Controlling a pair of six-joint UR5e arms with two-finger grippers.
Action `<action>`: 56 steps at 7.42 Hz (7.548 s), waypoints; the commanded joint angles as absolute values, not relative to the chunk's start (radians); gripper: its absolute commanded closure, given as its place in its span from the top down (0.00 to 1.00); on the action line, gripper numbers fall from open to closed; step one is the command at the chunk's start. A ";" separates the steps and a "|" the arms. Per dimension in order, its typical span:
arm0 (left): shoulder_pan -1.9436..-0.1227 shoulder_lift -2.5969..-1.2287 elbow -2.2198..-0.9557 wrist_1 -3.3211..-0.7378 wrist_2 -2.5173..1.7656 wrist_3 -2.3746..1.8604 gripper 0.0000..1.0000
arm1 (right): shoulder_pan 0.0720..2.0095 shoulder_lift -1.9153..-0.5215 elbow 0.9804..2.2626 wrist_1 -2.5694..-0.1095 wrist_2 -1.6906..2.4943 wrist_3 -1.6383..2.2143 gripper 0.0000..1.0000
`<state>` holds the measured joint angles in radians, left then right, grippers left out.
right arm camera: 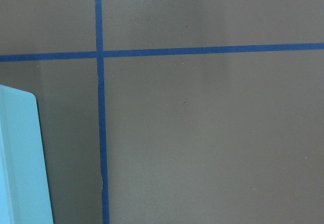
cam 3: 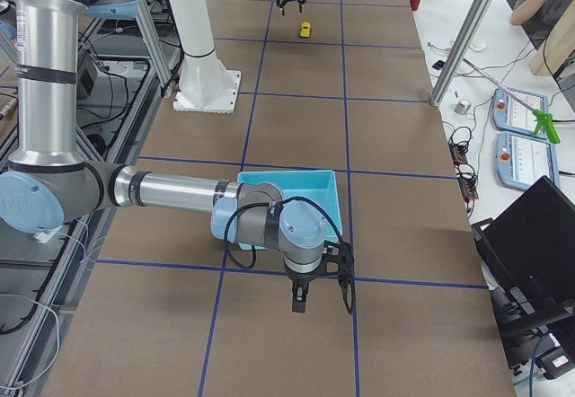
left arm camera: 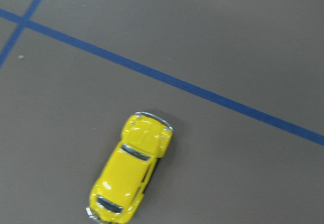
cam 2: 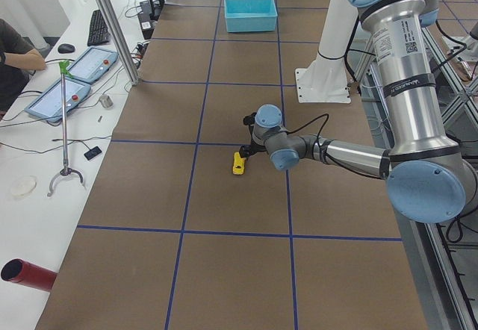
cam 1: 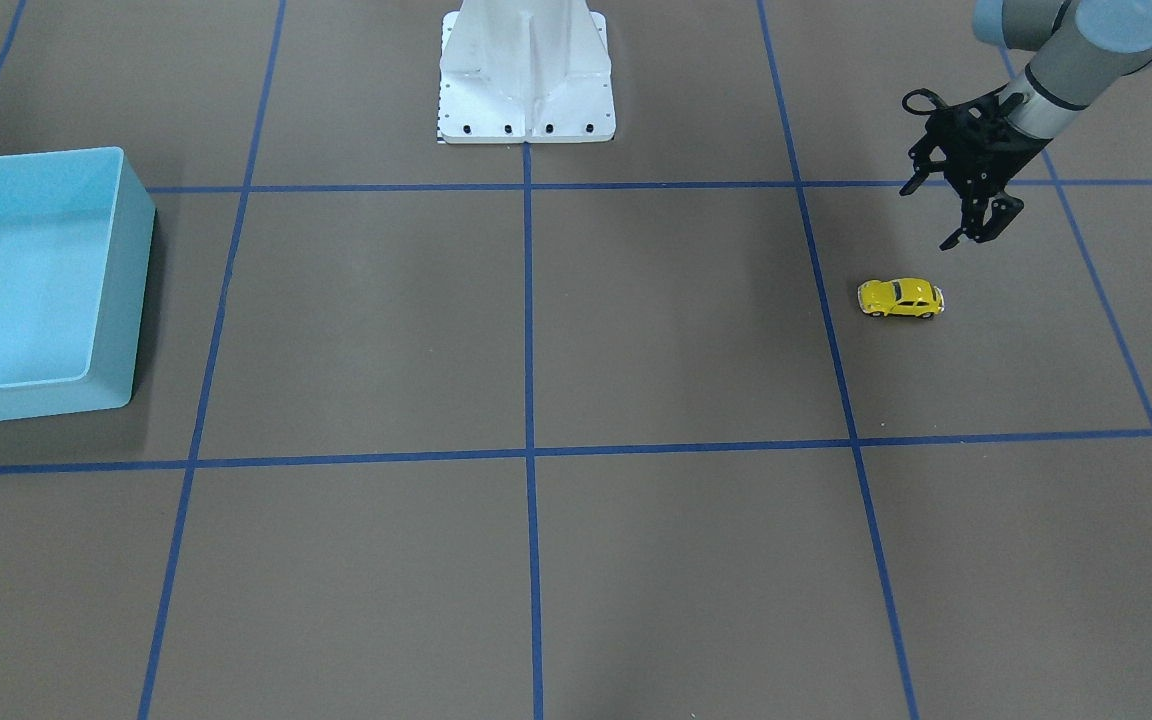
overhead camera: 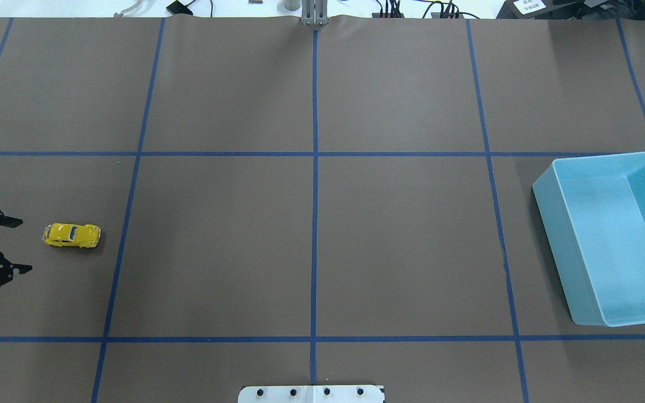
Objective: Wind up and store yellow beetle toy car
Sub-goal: 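Reach the left gripper down over the yellow beetle toy car, then press the left gripper onto the car and pull it toward the robot, then push the held car forward, away from the robot, with the left gripper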
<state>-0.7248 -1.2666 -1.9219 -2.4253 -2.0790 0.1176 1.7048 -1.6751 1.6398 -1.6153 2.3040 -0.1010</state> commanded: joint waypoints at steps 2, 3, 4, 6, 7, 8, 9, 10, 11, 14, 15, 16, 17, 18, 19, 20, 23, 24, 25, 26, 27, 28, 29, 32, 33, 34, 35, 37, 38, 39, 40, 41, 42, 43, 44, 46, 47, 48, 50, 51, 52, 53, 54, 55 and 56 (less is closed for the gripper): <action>-0.707 -1.252 -1.911 -2.460 -2.011 0.315 0.99 | 1.706 -1.675 1.641 -1.615 2.304 -0.100 1.00; -0.710 -1.258 -1.884 -2.457 -2.010 0.485 0.99 | 1.704 -1.675 1.641 -1.615 2.304 -0.100 1.00; -0.719 -1.264 -1.881 -2.454 -1.993 0.547 0.99 | 1.706 -1.675 1.640 -1.615 2.304 -0.100 1.00; -0.777 -1.293 -1.876 -2.433 -1.994 0.504 0.99 | 1.706 -1.675 1.640 -1.615 2.304 -0.100 1.00; -0.816 -1.304 -1.868 -2.431 -1.997 0.467 0.99 | 1.706 -1.675 1.641 -1.615 2.304 -0.100 1.00; -0.810 -1.362 -1.856 -2.421 -1.997 0.472 0.99 | 1.706 -1.675 1.641 -1.615 2.304 -0.100 1.00; -0.807 -1.388 -1.841 -2.415 -2.005 0.477 0.99 | 1.704 -1.675 1.641 -1.615 2.304 -0.100 1.00; -0.802 -1.393 -1.842 -2.399 -2.009 0.479 0.99 | 1.704 -1.675 1.641 -1.615 2.304 -0.100 1.00; -0.776 -1.407 -1.836 -2.390 -2.026 0.477 0.99 | 1.706 -1.675 1.641 -1.615 2.303 -0.100 1.00; -0.767 -1.408 -1.821 -2.361 -2.086 0.479 0.99 | 1.704 -1.675 1.640 -1.615 2.303 -0.100 1.00; -0.769 -1.410 -1.818 -2.321 -2.086 0.512 0.99 | 1.706 -1.675 1.640 -1.615 2.303 -0.100 1.00; -0.773 -1.417 -1.812 -2.277 -2.083 0.578 0.99 | 1.704 -1.675 1.640 -1.615 2.303 -0.100 1.00; -0.776 -1.422 -1.812 -2.269 -2.082 0.580 0.99 | 1.704 -1.675 1.640 -1.615 2.303 -0.100 1.00; -0.778 -1.422 -1.810 -2.269 -2.080 0.583 0.99 | 1.706 -1.675 1.640 -1.615 2.303 -0.100 1.00; -0.782 -1.428 -1.804 -2.267 -2.079 0.581 0.99 | 1.706 -1.675 1.640 -1.615 2.303 -0.100 1.00; -0.793 -1.439 -1.787 -2.267 -2.080 0.581 0.99 | 1.706 -1.675 1.640 -1.615 2.303 -0.100 1.00; -0.793 -1.491 -1.740 -2.267 -2.086 0.581 0.99 | 1.706 -1.675 1.640 -1.615 2.301 -0.100 1.00; -0.792 -1.491 -1.738 -2.267 -2.088 0.583 0.99 | 1.706 -1.675 1.640 -1.615 2.301 -0.100 1.00; -0.787 -1.490 -1.736 -2.267 -2.086 0.581 0.99 | 1.706 -1.675 1.640 -1.615 2.301 -0.100 1.00; -0.785 -1.489 -1.730 -2.267 -2.086 0.581 0.99 | 1.706 -1.675 1.640 -1.615 2.301 -0.100 1.00; -0.785 -1.493 -1.721 -2.267 -2.086 0.583 0.97 | 1.704 -1.675 1.640 -1.615 2.299 -0.100 1.00; -0.785 -1.493 -1.720 -2.267 -2.088 0.581 0.96 | 1.704 -1.675 1.640 -1.615 2.301 -0.100 1.00; -0.785 -1.493 -1.720 -2.267 -2.091 0.581 0.95 | 1.706 -1.675 1.640 -1.615 2.301 -0.100 1.00; -0.785 -1.500 -1.713 -2.270 -2.123 0.578 0.89 | 1.704 -1.675 1.640 -1.615 2.301 -0.100 1.00; -0.785 -1.503 -1.712 -2.270 -2.123 0.578 0.88 | 1.706 -1.675 1.640 -1.615 2.301 -0.100 1.00; -0.785 -1.505 -1.706 -2.270 -2.123 0.578 0.87 | 1.704 -1.675 1.640 -1.615 2.301 -0.100 1.00; -0.784 -1.503 -1.704 -2.269 -2.123 0.580 0.87 | 1.706 -1.675 1.640 -1.615 2.301 -0.100 1.00; -0.784 -1.511 -1.695 -2.269 -2.123 0.578 0.87 | 1.704 -1.675 1.640 -1.615 2.301 -0.100 1.00; -0.784 -1.512 -1.695 -2.269 -2.123 0.574 0.82 | 1.704 -1.675 1.640 -1.615 2.301 -0.100 1.00; -0.779 -1.514 -1.695 -2.269 -2.122 0.566 0.74 | 1.704 -1.675 1.640 -1.615 2.301 -0.100 1.00; -0.779 -1.514 -1.695 -2.269 -2.121 0.566 0.66 | 1.704 -1.675 1.640 -1.615 2.301 -0.100 1.00; -0.781 -1.514 -1.695 -2.269 -2.121 0.566 0.50 | 1.704 -1.675 1.640 -1.615 2.301 -0.100 1.00; -0.785 -1.517 -1.700 -2.269 -2.121 0.566 0.38 | 1.706 -1.675 1.640 -1.615 2.301 -0.100 1.00; -0.808 -1.528 -1.712 -2.275 -2.125 0.568 0.30 | 1.704 -1.675 1.640 -1.615 2.299 -0.100 1.00; -0.837 -1.531 -1.744 -2.279 -2.125 0.566 0.24 | 1.704 -1.675 1.640 -1.615 2.299 -0.100 1.00; -0.838 -1.549 -1.769 -2.304 -2.129 0.563 0.16 | 1.704 -1.675 1.640 -1.615 2.301 -0.100 1.00; -0.838 -1.619 -1.767 -2.301 -2.138 0.531 0.14 | 1.704 -1.675 1.640 -1.615 2.299 -0.100 1.00; -0.828 -1.679 -1.757 -2.302 -2.140 0.464 0.13 | 1.704 -1.675 1.640 -1.615 2.301 -0.100 1.00; -0.770 -1.747 -1.741 -2.306 -2.157 0.451 0.06 | 1.704 -1.675 1.640 -1.615 2.299 -0.100 1.00; -0.764 -1.802 -1.689 -2.330 -2.158 0.451 0.02 | 1.704 -1.675 1.640 -1.615 2.299 -0.100 1.00; -0.764 -1.853 -1.636 -2.365 -2.160 0.449 0.00 | 1.704 -1.675 1.640 -1.615 2.299 -0.100 1.00; -0.759 -1.861 -1.629 -2.365 -2.178 0.448 0.00 | 1.704 -1.675 1.640 -1.615 2.299 -0.100 1.00; -0.759 -1.861 -1.628 -2.362 -2.237 0.445 0.00 | 1.704 -1.675 1.640 -1.615 2.299 -0.100 1.00; -0.756 -1.865 -1.617 -2.359 -2.235 0.445 0.00 | 1.704 -1.675 1.640 -1.615 2.299 -0.100 1.00; -0.741 -1.871 -1.596 -2.356 -2.235 0.445 0.00 | 1.704 -1.675 1.640 -1.615 2.299 -0.100 1.00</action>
